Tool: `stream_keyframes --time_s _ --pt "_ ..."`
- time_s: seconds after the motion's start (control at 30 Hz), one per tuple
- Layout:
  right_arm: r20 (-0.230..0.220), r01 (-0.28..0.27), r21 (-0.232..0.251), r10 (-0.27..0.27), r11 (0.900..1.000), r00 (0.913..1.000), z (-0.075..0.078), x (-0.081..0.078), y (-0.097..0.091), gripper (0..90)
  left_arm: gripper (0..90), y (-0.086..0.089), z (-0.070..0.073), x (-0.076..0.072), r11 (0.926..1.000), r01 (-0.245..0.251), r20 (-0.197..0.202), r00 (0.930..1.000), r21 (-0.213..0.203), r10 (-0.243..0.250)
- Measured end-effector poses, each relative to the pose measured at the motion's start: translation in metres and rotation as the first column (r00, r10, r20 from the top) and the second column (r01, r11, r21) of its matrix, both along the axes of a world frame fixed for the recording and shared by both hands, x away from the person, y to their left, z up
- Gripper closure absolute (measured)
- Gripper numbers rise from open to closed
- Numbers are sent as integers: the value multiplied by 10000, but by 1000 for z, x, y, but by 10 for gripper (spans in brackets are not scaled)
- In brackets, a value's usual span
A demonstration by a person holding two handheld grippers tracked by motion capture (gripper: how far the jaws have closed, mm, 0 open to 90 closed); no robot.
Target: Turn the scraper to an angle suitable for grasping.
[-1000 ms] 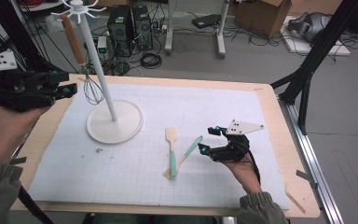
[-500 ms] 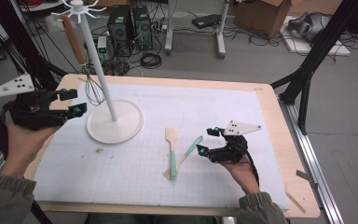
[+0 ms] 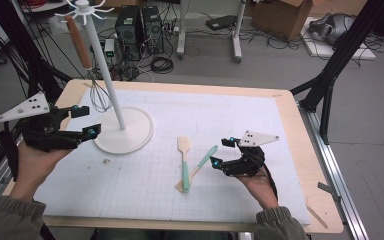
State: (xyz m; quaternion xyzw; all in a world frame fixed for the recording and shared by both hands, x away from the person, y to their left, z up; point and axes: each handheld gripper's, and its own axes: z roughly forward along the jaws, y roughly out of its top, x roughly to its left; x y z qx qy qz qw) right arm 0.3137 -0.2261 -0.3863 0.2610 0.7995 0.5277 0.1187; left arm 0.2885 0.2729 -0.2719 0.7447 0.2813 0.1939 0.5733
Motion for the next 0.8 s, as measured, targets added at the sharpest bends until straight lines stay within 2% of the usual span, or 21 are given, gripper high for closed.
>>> stream_keyframes --time_s 0.13,0.23,0.43,0.6,0.8 --pt "1 70 -2 -70 10000 10000 -1 0 -1 203 259 0 -5 -1 10000 8 -31 10000 0 -8" --pt "64 78 -67 -78 9999 9999 -1 1 0 203 223 -1 -10 -1 9999 -168 -25 9999 39 168" --pt "148 17 -188 -14 9998 9999 -1 0 2 206 211 -3 -20 -3 9998 -167 -137 9998 -84 166" --pt "177 -5 -244 10 9997 9998 -1 0 3 207 212 -6 -27 -7 9997 -213 -158 9996 129 215" --pt "157 0 -258 4 9997 9999 -2 -1 3 207 208 -8 -36 -9 9997 -205 -227 9995 137 208"
